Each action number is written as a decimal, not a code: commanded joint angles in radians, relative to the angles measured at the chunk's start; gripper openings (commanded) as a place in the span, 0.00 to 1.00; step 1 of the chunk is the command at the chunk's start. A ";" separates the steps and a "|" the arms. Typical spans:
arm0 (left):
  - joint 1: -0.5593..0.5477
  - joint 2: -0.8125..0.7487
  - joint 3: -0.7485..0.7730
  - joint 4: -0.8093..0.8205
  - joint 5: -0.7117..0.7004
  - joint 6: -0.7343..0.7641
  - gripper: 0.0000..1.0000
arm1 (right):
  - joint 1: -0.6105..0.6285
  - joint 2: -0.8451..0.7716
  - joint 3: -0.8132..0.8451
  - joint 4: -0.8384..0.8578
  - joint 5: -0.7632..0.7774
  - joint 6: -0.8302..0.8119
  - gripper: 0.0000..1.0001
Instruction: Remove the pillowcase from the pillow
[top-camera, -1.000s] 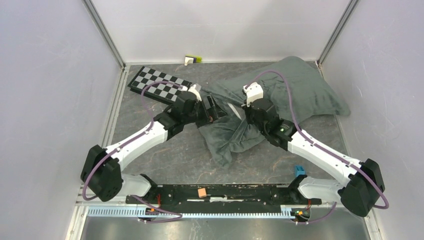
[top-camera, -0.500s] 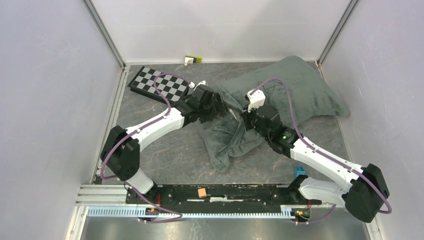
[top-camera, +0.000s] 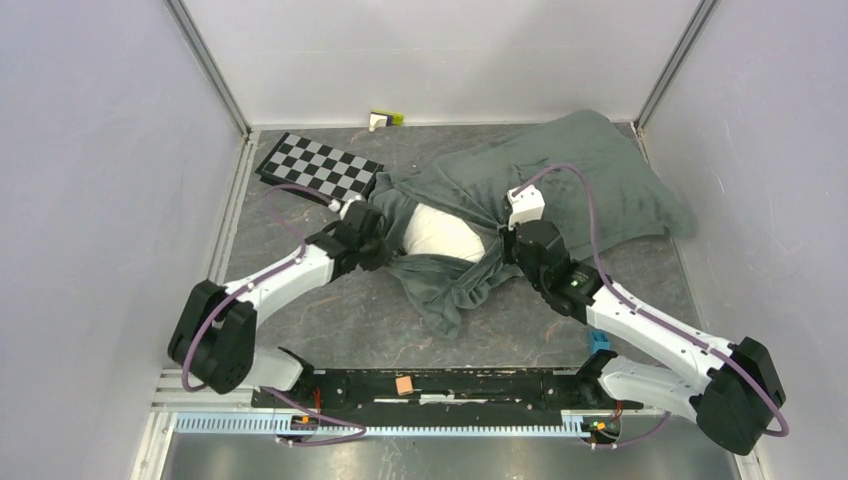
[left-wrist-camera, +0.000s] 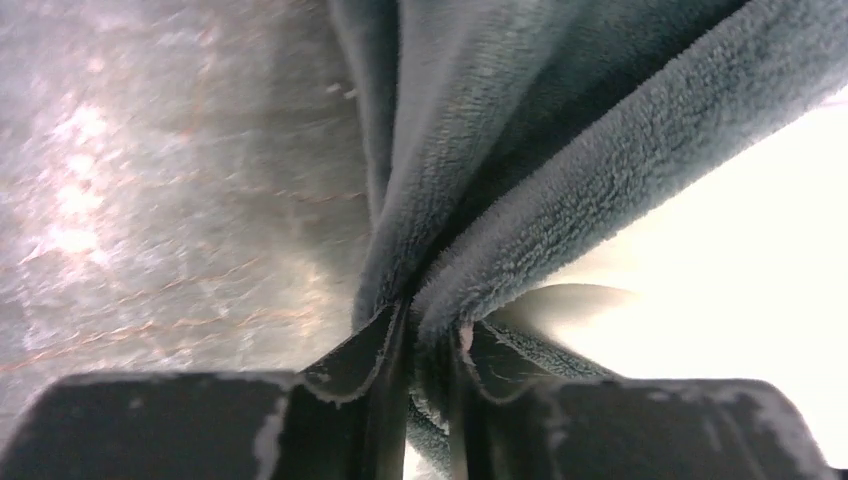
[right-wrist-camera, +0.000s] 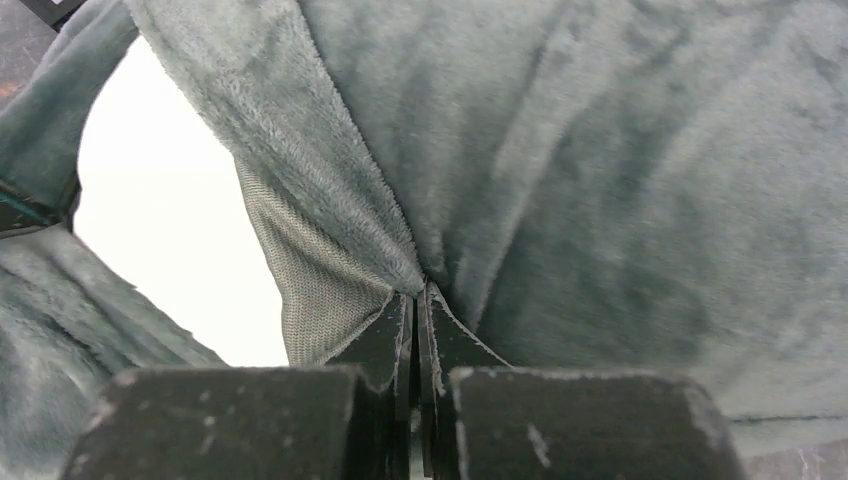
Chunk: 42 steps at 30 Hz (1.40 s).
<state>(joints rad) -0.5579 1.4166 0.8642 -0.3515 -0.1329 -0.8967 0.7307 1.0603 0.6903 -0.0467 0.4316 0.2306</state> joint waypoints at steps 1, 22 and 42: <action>0.095 -0.097 -0.177 -0.022 -0.013 0.023 0.18 | -0.018 -0.046 -0.046 -0.013 0.069 -0.004 0.00; 0.096 -0.241 -0.420 0.397 0.442 0.177 0.02 | 0.288 0.156 0.357 -0.245 -0.161 -0.262 0.78; 0.096 -0.471 -0.541 0.418 0.355 0.124 0.03 | 0.300 0.609 0.543 -0.323 0.107 -0.192 0.84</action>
<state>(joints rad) -0.4660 0.9913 0.3641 0.1062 0.2600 -0.7792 1.0718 1.6840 1.2564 -0.3691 0.4400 -0.0143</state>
